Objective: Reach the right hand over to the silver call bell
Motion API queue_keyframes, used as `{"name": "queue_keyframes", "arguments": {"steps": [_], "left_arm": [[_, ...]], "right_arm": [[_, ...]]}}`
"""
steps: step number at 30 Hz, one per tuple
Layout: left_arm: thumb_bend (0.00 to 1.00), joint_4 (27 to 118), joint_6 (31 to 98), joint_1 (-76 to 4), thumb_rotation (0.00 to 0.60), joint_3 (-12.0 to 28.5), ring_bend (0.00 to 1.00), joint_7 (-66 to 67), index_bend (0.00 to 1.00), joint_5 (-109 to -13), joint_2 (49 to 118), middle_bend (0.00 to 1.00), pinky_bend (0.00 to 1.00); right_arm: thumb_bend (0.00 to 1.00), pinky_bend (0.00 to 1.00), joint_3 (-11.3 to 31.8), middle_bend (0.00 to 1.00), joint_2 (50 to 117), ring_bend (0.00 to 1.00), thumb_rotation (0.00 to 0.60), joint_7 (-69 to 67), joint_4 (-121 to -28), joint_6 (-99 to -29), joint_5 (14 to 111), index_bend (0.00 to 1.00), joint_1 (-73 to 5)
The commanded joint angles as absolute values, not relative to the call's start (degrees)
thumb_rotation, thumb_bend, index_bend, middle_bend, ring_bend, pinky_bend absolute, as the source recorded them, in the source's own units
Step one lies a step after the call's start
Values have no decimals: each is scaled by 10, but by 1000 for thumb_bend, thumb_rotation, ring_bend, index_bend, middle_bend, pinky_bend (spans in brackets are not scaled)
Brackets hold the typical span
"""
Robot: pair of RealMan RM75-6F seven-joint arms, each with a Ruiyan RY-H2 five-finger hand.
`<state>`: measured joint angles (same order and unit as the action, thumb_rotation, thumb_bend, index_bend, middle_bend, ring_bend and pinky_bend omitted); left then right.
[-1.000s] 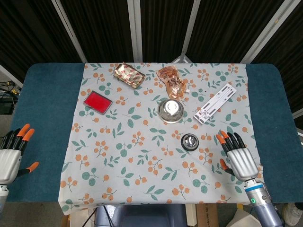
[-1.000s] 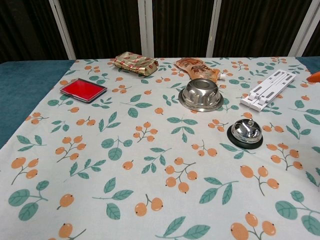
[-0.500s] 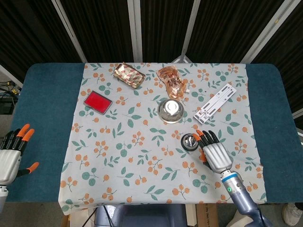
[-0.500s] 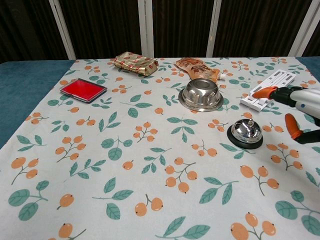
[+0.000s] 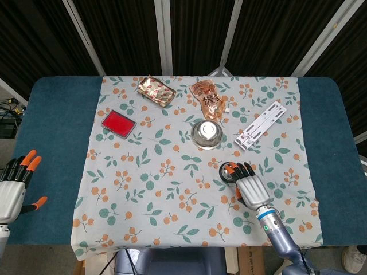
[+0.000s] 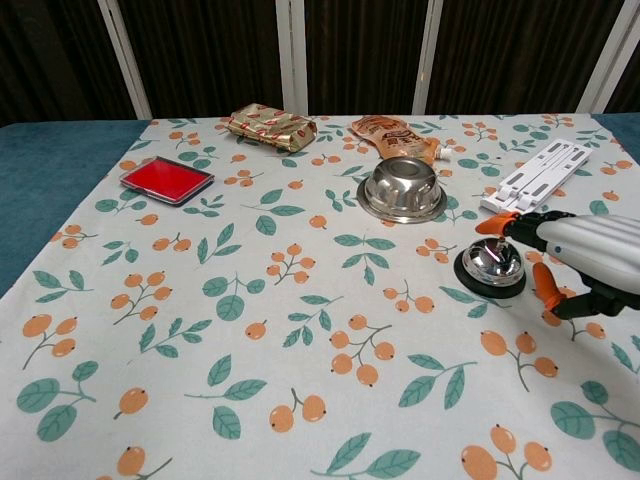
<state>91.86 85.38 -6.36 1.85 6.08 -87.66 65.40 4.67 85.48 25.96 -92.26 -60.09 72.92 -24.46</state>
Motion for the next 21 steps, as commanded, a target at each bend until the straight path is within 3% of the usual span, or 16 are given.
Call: {"name": "queue_keyframes", "arguments": {"steps": [1, 9, 21], "left_arm": [[0, 919, 853, -64, 600, 18, 0, 61, 0, -876, 654, 0, 0], [0, 918, 852, -64, 600, 18, 0, 61, 0, -875, 654, 0, 0], [0, 917, 852, -64, 600, 19, 0, 63, 0, -874, 655, 0, 0]], "right_arm": [[912, 0, 37, 0, 864, 0, 600, 271, -908, -588, 718, 0, -248], [912, 0, 28, 0, 888, 0, 600, 300, -891, -584, 699, 0, -252], [904, 0, 102, 0, 843, 0, 600, 296, -956, -659, 739, 0, -272]]}}
